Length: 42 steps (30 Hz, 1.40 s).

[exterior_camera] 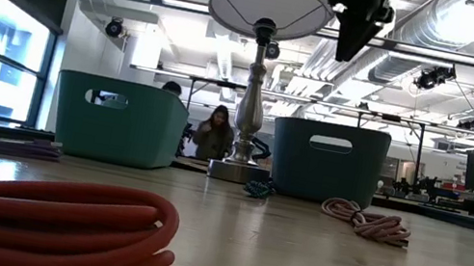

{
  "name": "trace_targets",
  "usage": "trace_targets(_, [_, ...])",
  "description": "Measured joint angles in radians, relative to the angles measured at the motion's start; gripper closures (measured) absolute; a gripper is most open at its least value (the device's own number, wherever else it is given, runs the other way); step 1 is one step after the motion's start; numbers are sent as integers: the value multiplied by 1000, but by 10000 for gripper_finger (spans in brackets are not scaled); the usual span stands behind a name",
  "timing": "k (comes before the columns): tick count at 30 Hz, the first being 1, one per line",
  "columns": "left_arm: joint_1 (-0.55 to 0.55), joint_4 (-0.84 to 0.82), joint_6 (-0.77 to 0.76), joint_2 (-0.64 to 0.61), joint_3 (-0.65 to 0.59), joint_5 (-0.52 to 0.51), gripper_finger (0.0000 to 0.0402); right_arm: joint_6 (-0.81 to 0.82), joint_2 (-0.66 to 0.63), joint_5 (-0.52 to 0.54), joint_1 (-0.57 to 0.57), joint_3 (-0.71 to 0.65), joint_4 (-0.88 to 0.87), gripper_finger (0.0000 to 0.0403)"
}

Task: Pick & Place USB Port
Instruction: Put the pink charger cable into the green bin

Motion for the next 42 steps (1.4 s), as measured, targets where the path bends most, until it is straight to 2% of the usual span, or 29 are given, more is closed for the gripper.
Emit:
trace_targets(3, [2,0,3,0,0,-4,183,3,0,-61,38,0,-16,203])
trace_targets(6, [2,-15,23,0,0,-3,183,-13,-1,-178,99,0,-14,202])
trace_targets(9, [2,-39,42,0,-7,-8,183,-59,-1,-298,191,0,-13,203])
trace_targets(12, [2,-44,45,0,-30,-50,183,-144,-1,-342,304,0,-12,203])
trace_targets(15, [2,-45,45,1,-50,-88,183,-244,-1,-316,427,0,0,202])
trace_targets(19, [2,-46,46,1,-69,-123,183,-326,12,-210,573,0,69,203])
trace_targets(25, [2,-43,46,1,-69,-131,183,-492,94,-73,700,0,68,203])
trace_targets(29, [2,-43,45,1,-69,-131,183,-560,177,-47,714,0,54,203])
trace_targets(34, [0,-43,37,1,-69,-132,183,-548,282,3,709,0,41,203])
trace_targets(42, [0,-44,34,1,-70,-130,183,-568,389,-53,679,0,-24,212])
